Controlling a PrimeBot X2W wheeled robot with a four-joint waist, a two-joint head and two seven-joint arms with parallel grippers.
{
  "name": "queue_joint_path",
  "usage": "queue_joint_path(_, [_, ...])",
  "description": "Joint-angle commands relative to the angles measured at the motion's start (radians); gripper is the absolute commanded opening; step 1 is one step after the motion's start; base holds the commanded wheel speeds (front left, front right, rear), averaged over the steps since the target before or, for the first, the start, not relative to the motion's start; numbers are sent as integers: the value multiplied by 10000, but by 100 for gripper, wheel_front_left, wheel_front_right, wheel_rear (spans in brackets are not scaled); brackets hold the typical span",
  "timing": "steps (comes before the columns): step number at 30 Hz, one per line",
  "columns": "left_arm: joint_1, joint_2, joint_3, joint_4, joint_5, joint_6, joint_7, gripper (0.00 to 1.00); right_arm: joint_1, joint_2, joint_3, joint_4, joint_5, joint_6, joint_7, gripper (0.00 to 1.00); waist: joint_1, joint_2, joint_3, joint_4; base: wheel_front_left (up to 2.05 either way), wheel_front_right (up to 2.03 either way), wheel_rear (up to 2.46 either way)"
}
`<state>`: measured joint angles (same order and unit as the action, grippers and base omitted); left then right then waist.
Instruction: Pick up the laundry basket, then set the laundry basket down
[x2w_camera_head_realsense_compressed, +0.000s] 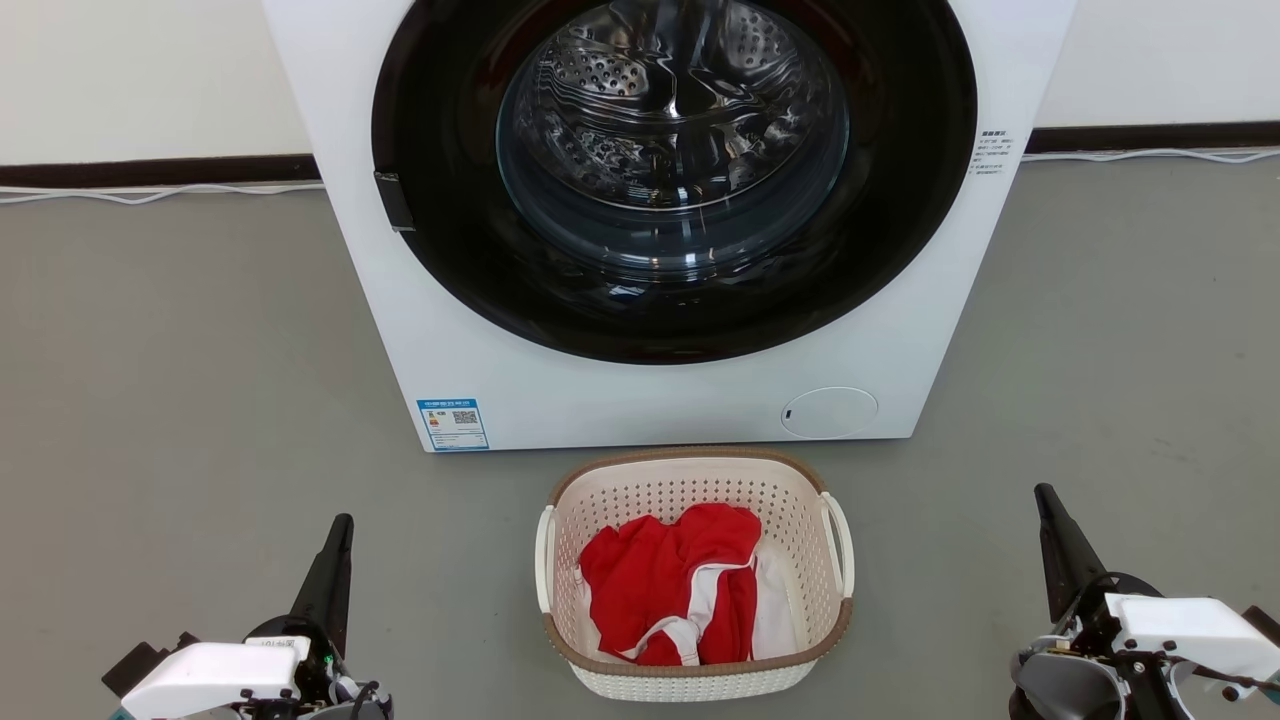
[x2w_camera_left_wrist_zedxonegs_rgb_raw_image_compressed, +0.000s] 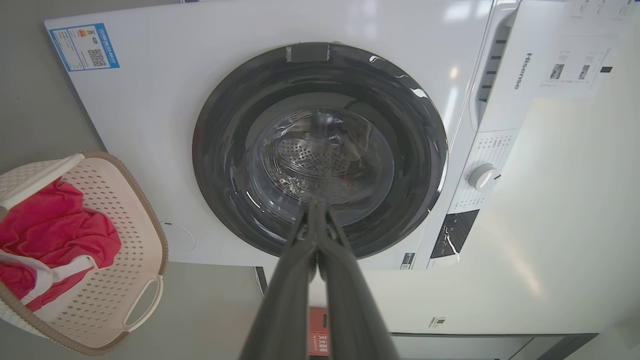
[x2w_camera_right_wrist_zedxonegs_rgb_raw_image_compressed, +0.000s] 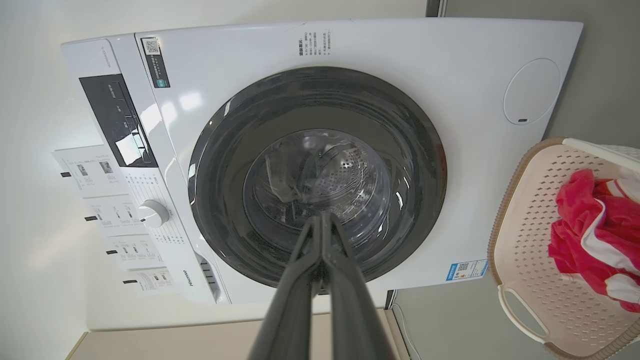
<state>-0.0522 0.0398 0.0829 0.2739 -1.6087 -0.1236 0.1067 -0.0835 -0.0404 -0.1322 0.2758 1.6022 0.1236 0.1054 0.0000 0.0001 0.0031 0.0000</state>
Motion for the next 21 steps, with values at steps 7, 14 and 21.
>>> queue_joint_path(7, [-557, 104, 305, -290, -3, -71, 62, 0, -244, -98, 188, -311, 68, 71, 75, 0, 0, -1, 0, 0, 0, 0, 0])
queue_joint_path(14, [-557, 104, 305, -291, -3, -71, 62, 0, -244, -98, 188, -311, 68, 71, 75, 0, 0, -1, 0, 0, 0, 0, 0])
queue_joint_path(21, [-557, 104, 305, -291, -3, -71, 62, 0, -244, -98, 188, -311, 68, 71, 75, 0, 0, -1, 0, 0, 0, 0, 0])
